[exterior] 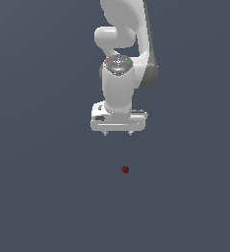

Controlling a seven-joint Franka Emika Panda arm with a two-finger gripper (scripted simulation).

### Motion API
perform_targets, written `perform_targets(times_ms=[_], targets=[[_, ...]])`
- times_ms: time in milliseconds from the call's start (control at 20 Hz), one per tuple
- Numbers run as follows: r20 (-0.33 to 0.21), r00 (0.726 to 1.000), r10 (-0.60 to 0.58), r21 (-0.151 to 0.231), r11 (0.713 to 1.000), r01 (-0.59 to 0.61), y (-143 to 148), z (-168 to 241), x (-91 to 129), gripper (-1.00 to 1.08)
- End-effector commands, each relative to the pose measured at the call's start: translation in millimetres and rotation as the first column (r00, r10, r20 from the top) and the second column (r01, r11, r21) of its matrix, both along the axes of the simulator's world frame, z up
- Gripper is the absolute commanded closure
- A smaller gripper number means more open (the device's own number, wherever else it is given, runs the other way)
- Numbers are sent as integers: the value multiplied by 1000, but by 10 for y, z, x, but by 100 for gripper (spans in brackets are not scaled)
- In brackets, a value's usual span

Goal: Pick up the object and move it to a goal position.

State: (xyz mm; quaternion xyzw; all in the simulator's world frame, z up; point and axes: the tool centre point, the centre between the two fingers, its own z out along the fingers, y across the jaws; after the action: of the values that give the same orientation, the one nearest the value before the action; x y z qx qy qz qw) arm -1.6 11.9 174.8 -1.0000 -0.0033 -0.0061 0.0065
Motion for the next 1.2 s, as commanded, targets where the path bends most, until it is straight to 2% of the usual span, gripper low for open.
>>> perform_targets(times_ms=[0,650,1150], targets=[[0,1000,0,0,1000,0,0,0,0,-92],[2,1000,21,-3,1000,-21,15,-40,-8,-92],[-2,997,-81,2,997,81,32,-106,79,-92]])
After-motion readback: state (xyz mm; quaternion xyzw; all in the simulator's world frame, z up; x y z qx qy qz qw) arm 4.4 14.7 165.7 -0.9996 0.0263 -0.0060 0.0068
